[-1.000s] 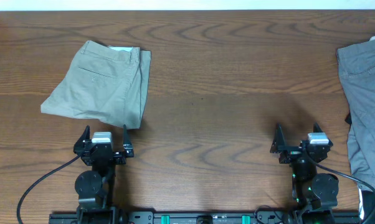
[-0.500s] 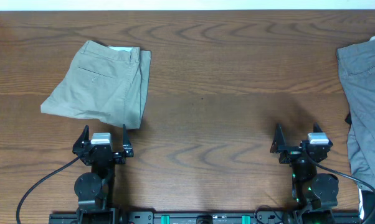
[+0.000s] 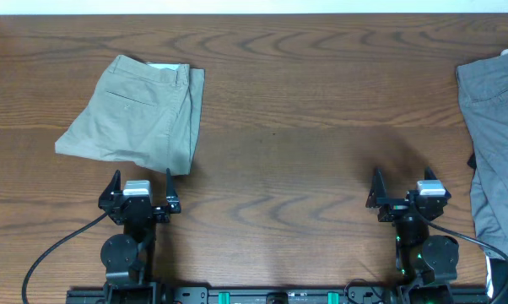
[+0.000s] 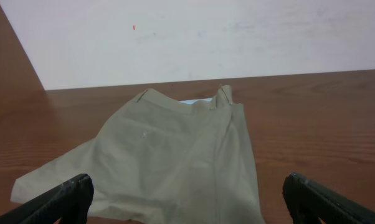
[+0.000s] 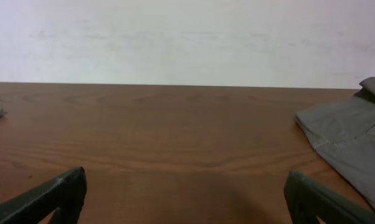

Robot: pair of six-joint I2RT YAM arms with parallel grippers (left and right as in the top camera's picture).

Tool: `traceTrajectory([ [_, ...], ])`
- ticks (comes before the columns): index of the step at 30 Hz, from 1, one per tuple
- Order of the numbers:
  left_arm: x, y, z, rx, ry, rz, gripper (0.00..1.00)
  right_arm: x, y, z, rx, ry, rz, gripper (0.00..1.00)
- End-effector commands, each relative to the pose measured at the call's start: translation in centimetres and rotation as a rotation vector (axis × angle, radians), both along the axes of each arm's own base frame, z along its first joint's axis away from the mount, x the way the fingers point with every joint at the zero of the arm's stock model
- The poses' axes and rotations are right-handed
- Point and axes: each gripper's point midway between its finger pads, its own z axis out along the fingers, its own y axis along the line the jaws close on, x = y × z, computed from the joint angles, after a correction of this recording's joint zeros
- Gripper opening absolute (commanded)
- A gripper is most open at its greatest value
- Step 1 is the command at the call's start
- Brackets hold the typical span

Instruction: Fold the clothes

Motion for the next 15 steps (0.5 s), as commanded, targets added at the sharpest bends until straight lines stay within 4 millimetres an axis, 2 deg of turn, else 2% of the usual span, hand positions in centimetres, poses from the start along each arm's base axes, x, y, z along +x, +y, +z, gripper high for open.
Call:
traceTrajectory([
  [1, -0.16, 0.12, -1.34, 0.01, 0.045, 0.007, 0.98, -0.03, 0.3, -0.09, 0.014, 0.002, 0.012, 0.99],
  [15, -0.16, 0.12, -1.34, 0.01, 0.045, 0.007, 0.98, -0.03, 0.3, -0.09, 0.014, 0.002, 0.012, 0.99],
])
